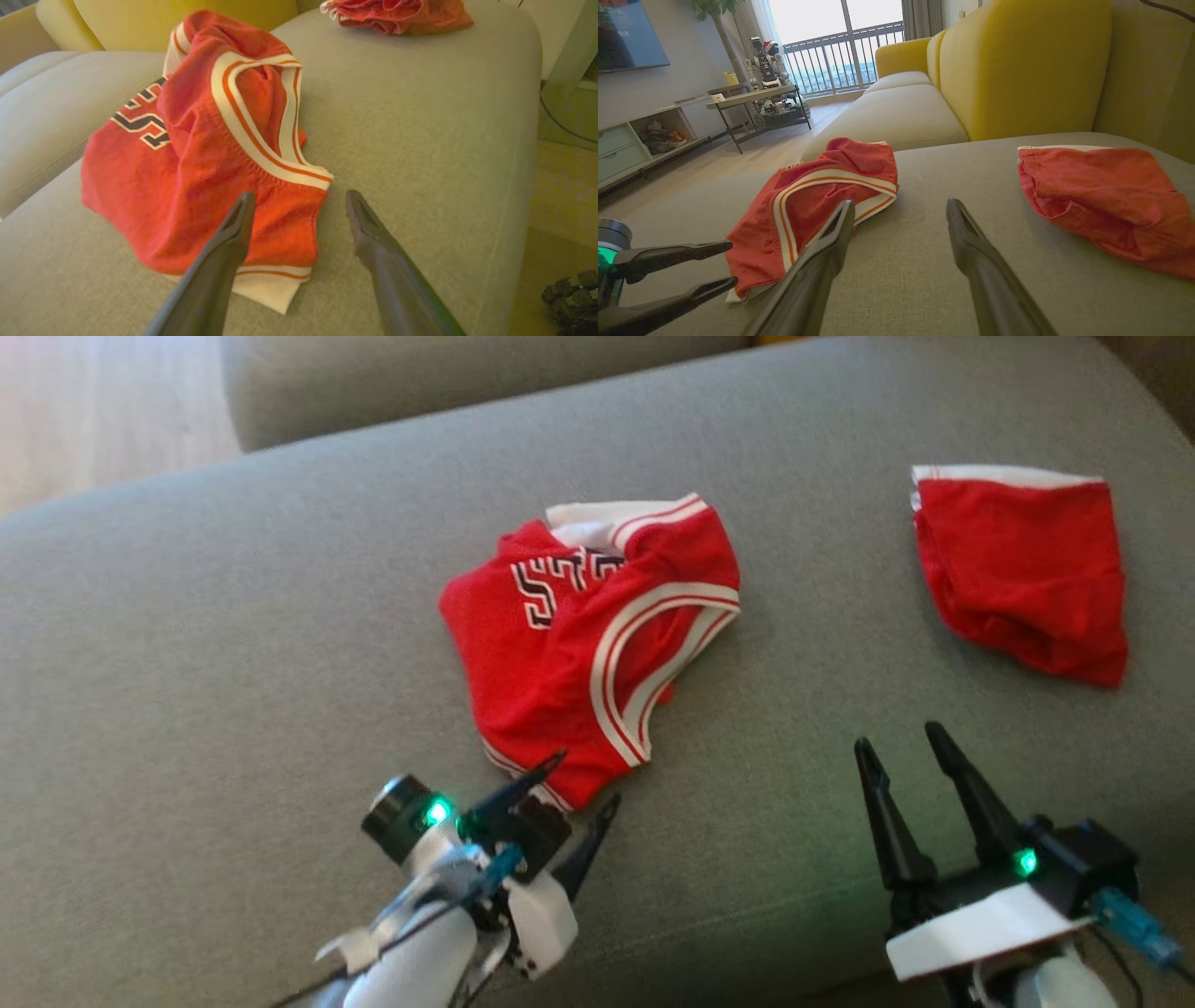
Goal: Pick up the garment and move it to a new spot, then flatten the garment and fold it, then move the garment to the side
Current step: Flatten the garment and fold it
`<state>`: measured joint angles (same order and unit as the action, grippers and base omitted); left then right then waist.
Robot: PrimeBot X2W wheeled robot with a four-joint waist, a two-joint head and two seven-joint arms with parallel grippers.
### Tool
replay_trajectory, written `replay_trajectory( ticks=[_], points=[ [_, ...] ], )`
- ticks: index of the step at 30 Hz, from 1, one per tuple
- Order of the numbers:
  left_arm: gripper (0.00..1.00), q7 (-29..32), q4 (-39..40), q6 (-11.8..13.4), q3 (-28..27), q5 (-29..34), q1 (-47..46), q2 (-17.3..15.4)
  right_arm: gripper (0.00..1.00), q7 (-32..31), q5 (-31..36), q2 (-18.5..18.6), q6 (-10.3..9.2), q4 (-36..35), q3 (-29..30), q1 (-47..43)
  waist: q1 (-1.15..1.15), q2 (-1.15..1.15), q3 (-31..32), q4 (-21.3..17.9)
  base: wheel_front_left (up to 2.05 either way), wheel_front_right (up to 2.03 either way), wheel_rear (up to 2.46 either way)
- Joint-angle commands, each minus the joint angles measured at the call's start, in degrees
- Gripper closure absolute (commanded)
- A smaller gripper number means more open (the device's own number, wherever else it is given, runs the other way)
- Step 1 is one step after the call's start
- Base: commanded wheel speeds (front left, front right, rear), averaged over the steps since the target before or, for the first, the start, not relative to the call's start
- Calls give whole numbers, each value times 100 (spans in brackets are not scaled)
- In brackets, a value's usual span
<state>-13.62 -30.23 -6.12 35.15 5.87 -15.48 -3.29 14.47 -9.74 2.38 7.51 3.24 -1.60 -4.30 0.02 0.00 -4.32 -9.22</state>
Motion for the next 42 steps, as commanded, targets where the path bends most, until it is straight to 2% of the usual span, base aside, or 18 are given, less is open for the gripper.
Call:
replay_trajectory(
  ticks=[1,3,10,15,20,21,22,23,32,36,39,42],
  points=[
    [0,21,-19,-8,-112,-51,-403,23,0,52,-53,50,-2,-218,-123,314,-2,0,-251,-213,0,0,0],
    [0,9,-432,26,-13,-38,-735,31,0,52,-77,50,-2,-245,-136,414,-2,0,-389,-322,0,0,0],
    [0,-67,-1062,71,211,-87,-1217,38,0,52,-292,50,-2,-305,-97,563,-2,0,-615,-479,0,0,0],
    [0,-92,-1287,75,422,-257,-1335,40,0,52,-428,50,-2,-305,-5,583,-2,0,-654,-514,0,0,0],
    [0,-111,-1392,211,579,-446,-1370,40,0,52,-495,50,-2,-285,-22,605,-2,0,-621,-539,0,0,0],
    [9,-113,-1412,247,616,-465,-1384,40,0,52,-515,50,-2,-283,-27,606,-2,0,-616,-544,0,0,0],
    [56,-115,-1432,276,650,-486,-1401,40,0,52,-536,50,-2,-279,-31,607,-2,0,-611,-549,0,0,0],
    [98,-117,-1455,322,671,-498,-1426,40,0,52,-552,50,-2,-275,-35,609,-2,0,-608,-554,0,0,0],
    [100,-127,-1798,417,812,-578,-1673,41,0,52,-642,50,-2,-258,2,644,-2,0,-625,-568,0,0,0],
    [100,-134,-1558,381,791,-817,-1727,41,0,52,-626,50,-2,-241,13,657,-2,0,-570,-580,0,0,0],
    [100,-136,-1103,193,674,-1365,-1670,41,0,52,-635,50,-2,-211,1,654,-2,0,-489,-612,0,0,0],
    [100,170,-725,-30,587,-2329,-1693,41,0,52,-681,50,-2,-186,-23,634,-2,0,-371,-677,0,0,0]
  ],
)
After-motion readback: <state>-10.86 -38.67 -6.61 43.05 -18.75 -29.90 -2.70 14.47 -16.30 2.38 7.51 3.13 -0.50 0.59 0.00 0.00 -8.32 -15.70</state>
